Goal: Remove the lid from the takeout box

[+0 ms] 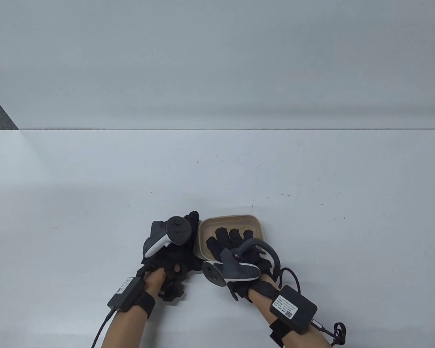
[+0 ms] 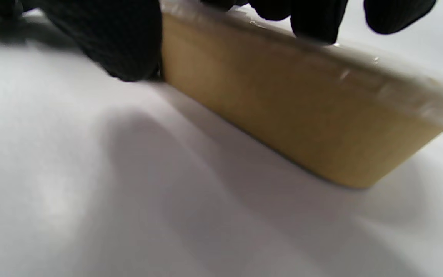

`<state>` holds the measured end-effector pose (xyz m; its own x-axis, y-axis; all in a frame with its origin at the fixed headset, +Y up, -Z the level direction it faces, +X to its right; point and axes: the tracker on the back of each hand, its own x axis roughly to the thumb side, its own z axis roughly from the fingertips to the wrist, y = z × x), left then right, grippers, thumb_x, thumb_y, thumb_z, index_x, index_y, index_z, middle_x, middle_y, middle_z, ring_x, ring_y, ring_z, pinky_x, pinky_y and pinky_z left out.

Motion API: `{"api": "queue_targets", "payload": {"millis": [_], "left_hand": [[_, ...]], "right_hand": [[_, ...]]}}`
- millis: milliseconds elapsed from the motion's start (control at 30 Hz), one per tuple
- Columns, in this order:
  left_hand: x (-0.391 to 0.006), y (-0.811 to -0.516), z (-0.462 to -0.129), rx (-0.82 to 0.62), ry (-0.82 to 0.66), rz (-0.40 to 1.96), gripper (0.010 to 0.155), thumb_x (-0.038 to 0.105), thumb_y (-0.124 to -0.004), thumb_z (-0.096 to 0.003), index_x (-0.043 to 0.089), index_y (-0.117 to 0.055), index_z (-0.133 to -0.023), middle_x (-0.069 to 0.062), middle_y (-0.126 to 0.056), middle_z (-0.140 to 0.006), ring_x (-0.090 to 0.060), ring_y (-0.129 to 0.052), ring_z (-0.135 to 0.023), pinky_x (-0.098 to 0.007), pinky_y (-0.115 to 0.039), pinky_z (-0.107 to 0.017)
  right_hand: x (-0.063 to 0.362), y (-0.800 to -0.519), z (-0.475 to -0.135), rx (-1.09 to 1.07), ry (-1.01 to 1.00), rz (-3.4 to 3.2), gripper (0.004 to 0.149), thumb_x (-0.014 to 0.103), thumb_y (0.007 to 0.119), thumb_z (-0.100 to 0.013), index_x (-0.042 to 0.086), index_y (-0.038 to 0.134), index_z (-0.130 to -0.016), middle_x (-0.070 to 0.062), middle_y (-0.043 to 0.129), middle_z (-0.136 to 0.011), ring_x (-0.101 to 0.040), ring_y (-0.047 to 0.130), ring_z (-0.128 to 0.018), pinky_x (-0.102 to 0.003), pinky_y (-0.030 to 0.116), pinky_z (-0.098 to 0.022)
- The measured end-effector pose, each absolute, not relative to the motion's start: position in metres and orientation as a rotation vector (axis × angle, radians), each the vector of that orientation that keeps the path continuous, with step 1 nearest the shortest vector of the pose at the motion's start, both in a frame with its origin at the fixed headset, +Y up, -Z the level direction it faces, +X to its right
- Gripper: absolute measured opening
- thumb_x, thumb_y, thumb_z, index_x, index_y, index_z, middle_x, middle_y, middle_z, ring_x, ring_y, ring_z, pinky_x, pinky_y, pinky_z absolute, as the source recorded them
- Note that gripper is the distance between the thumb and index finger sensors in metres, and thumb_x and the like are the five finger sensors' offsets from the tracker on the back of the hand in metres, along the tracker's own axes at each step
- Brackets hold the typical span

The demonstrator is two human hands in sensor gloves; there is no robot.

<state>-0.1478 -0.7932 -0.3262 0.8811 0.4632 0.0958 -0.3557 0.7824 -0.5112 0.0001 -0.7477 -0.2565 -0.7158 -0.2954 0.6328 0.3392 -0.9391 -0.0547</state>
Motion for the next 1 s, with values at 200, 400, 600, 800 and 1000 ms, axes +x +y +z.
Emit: {"api": "queue_targets", "payload": {"millis": [200, 400, 600, 800, 1000], "left_hand": [[-0.147, -0.793, -0.326, -0.500, -0.221, 0.447, 0.138, 0.060, -0.101, -0.0294, 0.036, 0.017, -0.096, 0.020, -0.034, -0.125, -0.013, -0.012, -0.124, -0.065, -0.007, -0.082], [-0.139, -0.793, -0.328, -0.521, -0.222, 0.515, 0.141, 0.063, -0.101, -0.0276, 0.034, 0.019, -0.096, 0.016, -0.026, -0.126, -0.017, -0.005, -0.123, -0.068, -0.002, -0.079], [-0.138, -0.793, -0.328, -0.517, -0.210, 0.549, 0.142, 0.061, -0.103, -0.0275, 0.033, 0.018, -0.097, 0.012, -0.032, -0.127, -0.015, -0.013, -0.125, -0.066, -0.002, -0.079], [-0.139, -0.793, -0.329, -0.514, -0.195, 0.585, 0.143, 0.060, -0.104, -0.0268, 0.031, 0.017, -0.098, 0.010, -0.037, -0.126, -0.013, -0.018, -0.126, -0.062, -0.003, -0.080], [-0.140, -0.794, -0.329, -0.533, -0.187, 0.588, 0.145, 0.059, -0.104, -0.0274, 0.029, 0.020, -0.095, 0.012, -0.035, -0.125, -0.010, -0.016, -0.124, -0.059, -0.001, -0.079]], "right_hand": [[-0.003, -0.752, -0.244, -1.089, 0.250, -2.574, 0.063, 0.026, 0.076, -0.046, -0.003, 0.057, -0.098, -0.030, 0.069, -0.094, -0.057, 0.087, -0.072, -0.061, 0.087, -0.047], [-0.001, -0.752, -0.242, -1.137, 0.311, -2.594, 0.047, 0.024, 0.074, -0.045, 0.003, 0.066, -0.087, -0.024, 0.077, -0.087, -0.054, 0.095, -0.064, -0.057, 0.094, -0.040], [0.001, -0.746, -0.248, -1.148, 0.290, -2.675, 0.045, 0.023, 0.073, -0.043, 0.005, 0.072, -0.085, -0.023, 0.081, -0.087, -0.053, 0.097, -0.062, -0.056, 0.095, -0.037], [0.010, -0.739, -0.254, -1.150, 0.345, -2.802, 0.043, 0.023, 0.072, -0.043, 0.007, 0.075, -0.083, -0.020, 0.083, -0.085, -0.050, 0.100, -0.059, -0.052, 0.097, -0.034], [0.047, -0.712, -0.271, -1.089, 0.499, -3.247, 0.043, 0.022, 0.072, -0.043, 0.005, 0.074, -0.082, -0.022, 0.084, -0.082, -0.045, 0.104, -0.056, -0.049, 0.099, -0.031]]}}
